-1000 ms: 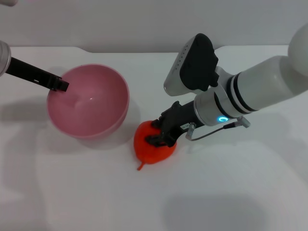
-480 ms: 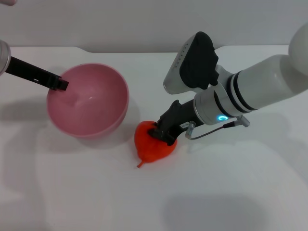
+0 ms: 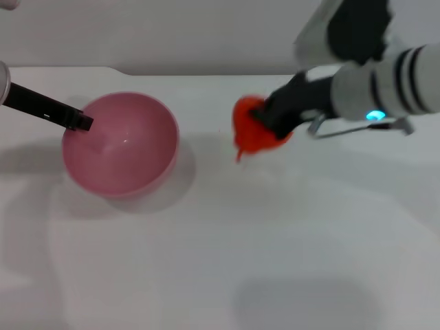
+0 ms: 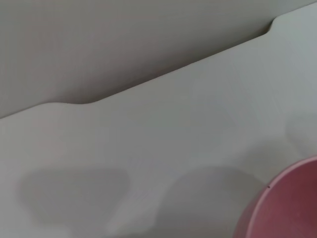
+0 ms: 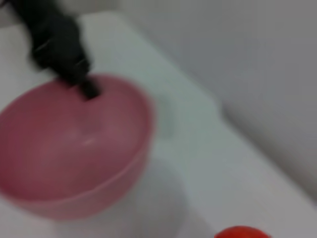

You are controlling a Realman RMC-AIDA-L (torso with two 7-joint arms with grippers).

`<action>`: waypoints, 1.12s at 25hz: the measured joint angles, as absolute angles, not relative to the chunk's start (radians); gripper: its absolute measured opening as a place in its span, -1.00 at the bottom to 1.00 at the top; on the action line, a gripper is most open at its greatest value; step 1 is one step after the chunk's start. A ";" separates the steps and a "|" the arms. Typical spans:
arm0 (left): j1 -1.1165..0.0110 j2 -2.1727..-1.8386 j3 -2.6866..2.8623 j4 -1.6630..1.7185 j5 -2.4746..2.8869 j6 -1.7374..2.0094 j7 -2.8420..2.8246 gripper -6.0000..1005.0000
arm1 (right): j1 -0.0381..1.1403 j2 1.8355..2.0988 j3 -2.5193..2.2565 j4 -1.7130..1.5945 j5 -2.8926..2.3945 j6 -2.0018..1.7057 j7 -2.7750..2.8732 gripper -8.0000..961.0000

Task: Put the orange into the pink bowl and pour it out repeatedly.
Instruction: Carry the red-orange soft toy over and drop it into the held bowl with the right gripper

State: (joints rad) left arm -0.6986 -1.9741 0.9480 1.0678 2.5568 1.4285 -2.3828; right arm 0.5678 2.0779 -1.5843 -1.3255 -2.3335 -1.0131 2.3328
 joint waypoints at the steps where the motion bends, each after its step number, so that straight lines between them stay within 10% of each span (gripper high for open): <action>1: -0.698 -1.975 0.948 1.068 2.557 1.428 -2.380 -0.91 | 0.553 2.079 -1.557 -1.365 -2.343 -1.026 2.336 -0.87; 28: -0.743 -2.037 1.025 1.069 2.554 1.417 -2.355 -0.91 | 0.688 2.080 -1.788 -1.456 -2.340 -0.930 2.324 -0.69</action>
